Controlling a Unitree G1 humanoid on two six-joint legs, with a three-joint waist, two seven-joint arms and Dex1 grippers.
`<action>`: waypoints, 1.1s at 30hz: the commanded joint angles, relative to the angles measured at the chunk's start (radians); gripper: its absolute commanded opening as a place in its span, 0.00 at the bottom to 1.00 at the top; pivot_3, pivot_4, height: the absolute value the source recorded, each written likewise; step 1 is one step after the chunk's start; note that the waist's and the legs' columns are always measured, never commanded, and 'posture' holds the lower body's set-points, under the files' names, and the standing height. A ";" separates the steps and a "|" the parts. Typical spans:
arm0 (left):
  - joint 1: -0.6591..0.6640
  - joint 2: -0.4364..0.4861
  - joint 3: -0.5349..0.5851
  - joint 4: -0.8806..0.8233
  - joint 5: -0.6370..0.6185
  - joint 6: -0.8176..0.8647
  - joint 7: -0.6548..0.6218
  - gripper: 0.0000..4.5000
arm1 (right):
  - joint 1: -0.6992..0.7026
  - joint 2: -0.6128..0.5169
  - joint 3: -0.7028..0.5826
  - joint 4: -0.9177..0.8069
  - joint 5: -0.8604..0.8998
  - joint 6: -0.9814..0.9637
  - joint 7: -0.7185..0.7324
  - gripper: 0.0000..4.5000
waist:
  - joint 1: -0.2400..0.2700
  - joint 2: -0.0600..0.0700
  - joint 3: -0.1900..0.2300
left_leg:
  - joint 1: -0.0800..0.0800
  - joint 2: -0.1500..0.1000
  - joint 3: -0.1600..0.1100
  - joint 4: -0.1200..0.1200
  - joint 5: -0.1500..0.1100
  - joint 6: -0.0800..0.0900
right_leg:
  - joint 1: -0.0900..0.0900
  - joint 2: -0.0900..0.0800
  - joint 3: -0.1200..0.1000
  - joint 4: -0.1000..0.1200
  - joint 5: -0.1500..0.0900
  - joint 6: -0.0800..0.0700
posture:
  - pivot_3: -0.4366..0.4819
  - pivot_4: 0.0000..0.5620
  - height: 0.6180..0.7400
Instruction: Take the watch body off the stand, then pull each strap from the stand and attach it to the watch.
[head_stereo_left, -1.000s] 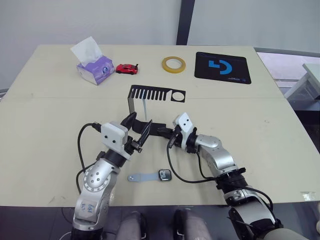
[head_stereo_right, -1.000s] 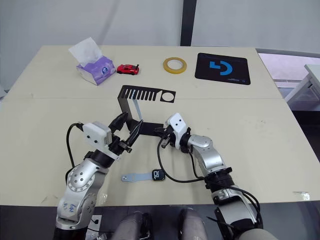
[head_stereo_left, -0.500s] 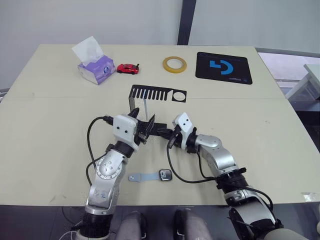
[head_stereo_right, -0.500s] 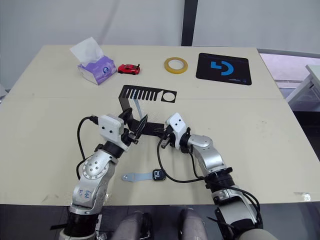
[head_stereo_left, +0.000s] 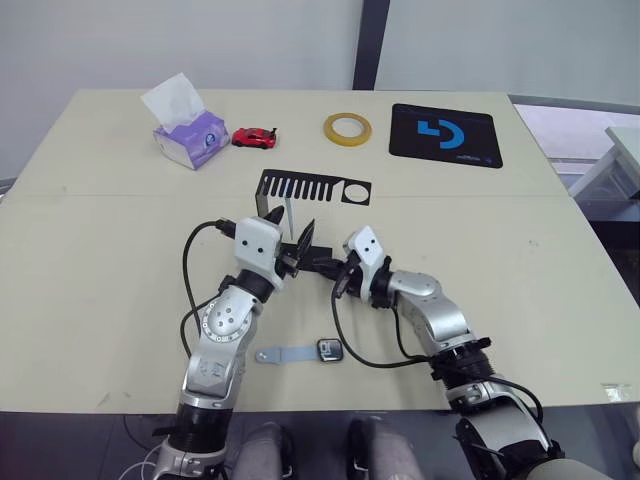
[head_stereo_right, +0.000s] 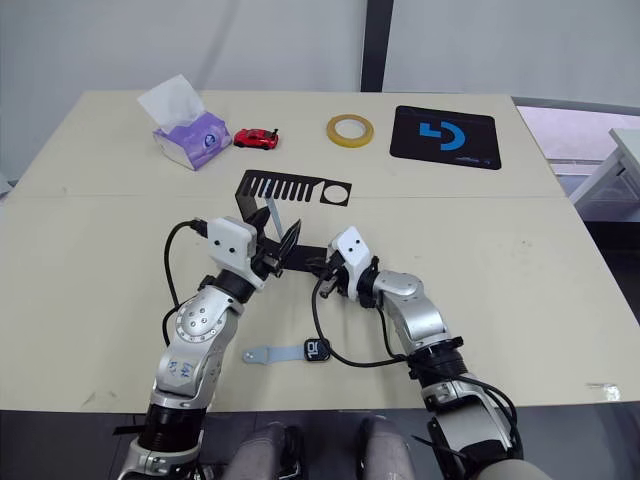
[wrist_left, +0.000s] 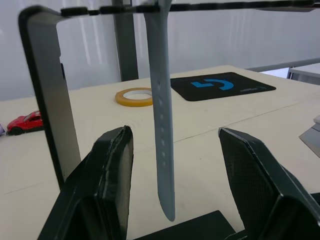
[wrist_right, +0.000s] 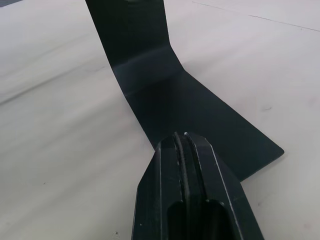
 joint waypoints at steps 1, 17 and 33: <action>-0.020 -0.006 -0.006 -0.011 0.010 -0.028 -0.001 0.28 | 0.018 0.006 -0.002 -0.012 0.004 0.014 -0.001 0.00 | 0.000 0.000 0.000 | 0.000 0.000 0.000 0.000 0.000 0.000 | 0.000 0.000 0.000 0.000 0.000 0.000 | 0.48 0.27 1.00; -0.018 -0.012 -0.006 -0.049 0.014 -0.053 -0.002 0.01 | 0.043 0.003 0.002 -0.018 -0.003 0.033 -0.010 0.00 | 0.000 0.000 0.000 | 0.000 0.000 0.000 0.000 0.000 0.000 | 0.000 0.000 0.000 0.000 0.000 0.000 | 0.48 0.27 1.00; 0.101 0.039 0.026 -0.174 -0.022 -0.081 -0.066 0.01 | 0.045 0.005 0.011 -0.003 -0.008 0.030 -0.018 0.00 | 0.000 0.000 0.000 | 0.000 0.000 0.000 0.000 0.000 0.000 | 0.000 -0.001 0.000 0.000 0.000 0.000 | 0.48 0.27 1.00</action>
